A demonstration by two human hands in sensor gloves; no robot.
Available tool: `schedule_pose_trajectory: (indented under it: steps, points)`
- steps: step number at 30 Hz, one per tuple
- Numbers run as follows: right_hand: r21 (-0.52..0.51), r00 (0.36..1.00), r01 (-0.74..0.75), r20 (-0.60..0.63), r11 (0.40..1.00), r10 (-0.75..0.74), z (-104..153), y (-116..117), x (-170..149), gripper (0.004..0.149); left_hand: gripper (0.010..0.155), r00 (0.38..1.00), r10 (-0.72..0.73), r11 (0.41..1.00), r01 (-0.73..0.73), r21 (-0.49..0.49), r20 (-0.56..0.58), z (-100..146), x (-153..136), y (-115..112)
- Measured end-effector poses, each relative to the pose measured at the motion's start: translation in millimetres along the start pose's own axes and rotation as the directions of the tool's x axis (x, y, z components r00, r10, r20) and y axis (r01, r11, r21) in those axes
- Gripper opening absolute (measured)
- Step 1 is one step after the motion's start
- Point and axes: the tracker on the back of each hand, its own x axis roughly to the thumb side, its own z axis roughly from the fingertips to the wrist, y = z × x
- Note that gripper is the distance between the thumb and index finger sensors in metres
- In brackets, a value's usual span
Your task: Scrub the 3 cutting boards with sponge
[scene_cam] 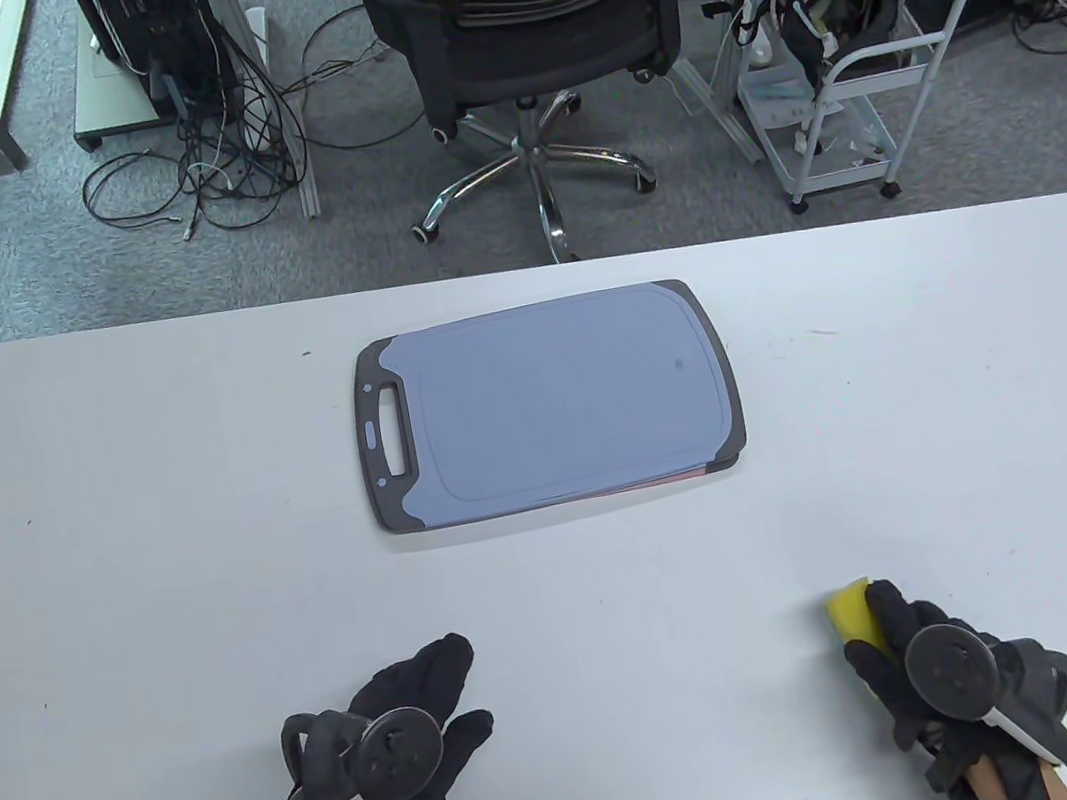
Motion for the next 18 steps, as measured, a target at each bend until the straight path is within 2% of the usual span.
schedule_pose_trajectory:
  steps: [2,7,11,15,18]
  points:
    - [0.026,0.998,-0.062,-0.017,0.998,0.063,-17,-4,13,0.071,0.079,1.0,0.006,1.0,-0.006,0.001,0.004,-1,-3,0]
    - [-0.002,0.988,-0.147,-0.043,0.989,0.147,-72,-18,54,0.071,0.079,0.999,0.044,0.999,-0.044,-0.014,-0.021,-5,-12,-2]
    - [0.017,0.978,-0.178,-0.104,0.984,0.179,-111,-13,72,0.07,0.079,1.0,0.018,1.0,-0.019,-0.014,-0.021,-4,-14,-3]
    - [0.058,0.947,-0.27,-0.164,0.961,0.276,-131,-8,74,0.071,0.079,0.999,0.032,0.999,-0.032,-0.005,-0.015,-3,-14,-2]
    - [0.111,0.946,-0.238,-0.199,0.965,0.256,-136,-8,69,0.074,0.079,0.997,0.071,0.997,-0.071,-0.008,0.008,-3,-12,-2]
